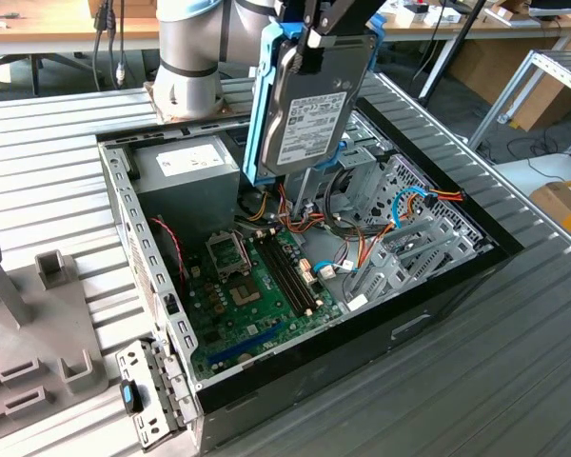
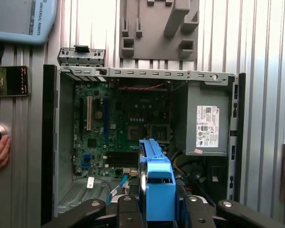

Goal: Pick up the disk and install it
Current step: 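Pick up the disk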

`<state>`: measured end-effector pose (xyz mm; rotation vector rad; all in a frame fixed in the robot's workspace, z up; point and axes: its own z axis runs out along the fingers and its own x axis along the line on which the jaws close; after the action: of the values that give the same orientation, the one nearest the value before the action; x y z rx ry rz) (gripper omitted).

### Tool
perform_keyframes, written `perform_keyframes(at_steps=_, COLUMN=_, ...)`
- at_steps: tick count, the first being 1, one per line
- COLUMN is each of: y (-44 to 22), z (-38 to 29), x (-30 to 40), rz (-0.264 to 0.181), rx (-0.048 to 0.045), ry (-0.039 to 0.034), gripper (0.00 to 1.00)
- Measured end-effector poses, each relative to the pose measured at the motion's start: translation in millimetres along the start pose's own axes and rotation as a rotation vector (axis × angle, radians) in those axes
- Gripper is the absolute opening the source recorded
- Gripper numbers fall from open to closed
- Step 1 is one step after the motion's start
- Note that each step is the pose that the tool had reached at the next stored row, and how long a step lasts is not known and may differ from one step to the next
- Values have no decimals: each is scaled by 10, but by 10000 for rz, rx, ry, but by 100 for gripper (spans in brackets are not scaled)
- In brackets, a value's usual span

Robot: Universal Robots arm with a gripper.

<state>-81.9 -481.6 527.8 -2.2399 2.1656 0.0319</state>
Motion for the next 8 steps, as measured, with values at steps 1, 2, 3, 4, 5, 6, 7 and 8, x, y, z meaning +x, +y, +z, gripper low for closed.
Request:
perform_keyframes(at_steps=1, y=-2, z=0, x=5, rz=0, rx=-1, ry=0, gripper=37)
perform_keyframes(at_steps=2, y=-5, z=0, x=11, rz=0, rx=-1, ry=0, gripper=37)
perform_keyframes(at_steps=3, y=-7, z=0, x=15, rz=0, rx=0, ry=0, gripper=37)
perform_keyframes(at_steps=4, y=-10, z=0, x=20, rz=1, rx=0, ry=0, gripper=37)
perform_keyframes(at_steps=5, y=-13, z=0, x=26, rz=0, rx=0, ry=0, gripper=37)
perform_keyframes(at_steps=6, y=-18, z=-1, x=33, rz=0, rx=0, ry=0, gripper=37)
perform_keyframes(at_steps=7, y=-21, z=-1, x=38, rz=0, rx=0, ry=0, gripper=37)
perform_keyframes(at_steps=8, y=-26, z=-1, x=43, rz=0, rx=0, ry=1, gripper=37)
